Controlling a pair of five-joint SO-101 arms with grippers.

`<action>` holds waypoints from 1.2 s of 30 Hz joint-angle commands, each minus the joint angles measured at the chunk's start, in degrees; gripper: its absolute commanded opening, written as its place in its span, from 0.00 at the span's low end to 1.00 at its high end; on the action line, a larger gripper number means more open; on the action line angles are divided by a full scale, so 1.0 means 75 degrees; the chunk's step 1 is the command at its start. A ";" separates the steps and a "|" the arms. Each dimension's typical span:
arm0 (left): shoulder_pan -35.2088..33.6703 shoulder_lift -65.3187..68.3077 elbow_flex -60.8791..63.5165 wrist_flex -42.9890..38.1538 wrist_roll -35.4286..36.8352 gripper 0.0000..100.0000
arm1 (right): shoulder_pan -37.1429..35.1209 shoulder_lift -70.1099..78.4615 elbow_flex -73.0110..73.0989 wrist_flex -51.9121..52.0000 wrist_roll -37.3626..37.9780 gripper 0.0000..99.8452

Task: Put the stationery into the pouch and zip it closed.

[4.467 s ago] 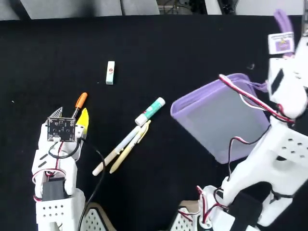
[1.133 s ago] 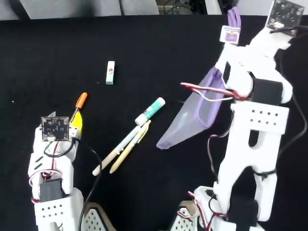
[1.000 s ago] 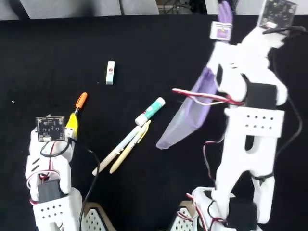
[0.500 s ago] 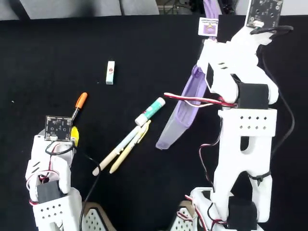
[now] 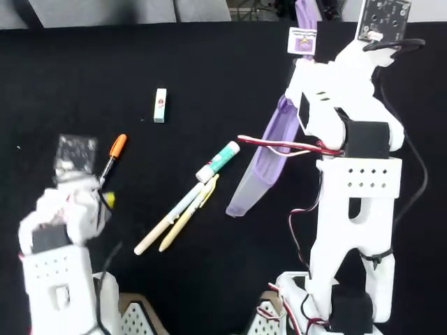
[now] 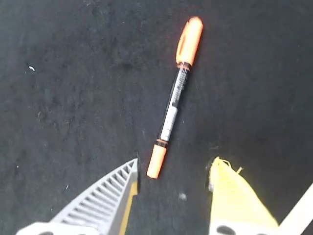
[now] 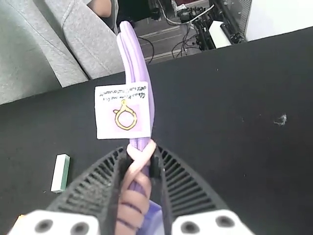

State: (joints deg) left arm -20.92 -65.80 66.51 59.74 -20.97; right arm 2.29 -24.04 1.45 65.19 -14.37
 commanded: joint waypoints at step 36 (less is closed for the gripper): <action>0.0346 0.7795 -0.4519 -0.2825 -0.0152 0.03 | -0.0082 -0.0264 -0.0088 0.0000 0.0211 0.01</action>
State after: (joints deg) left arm -17.85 0.22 36.62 38.29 -22.90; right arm 2.29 -24.04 1.45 65.19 -13.41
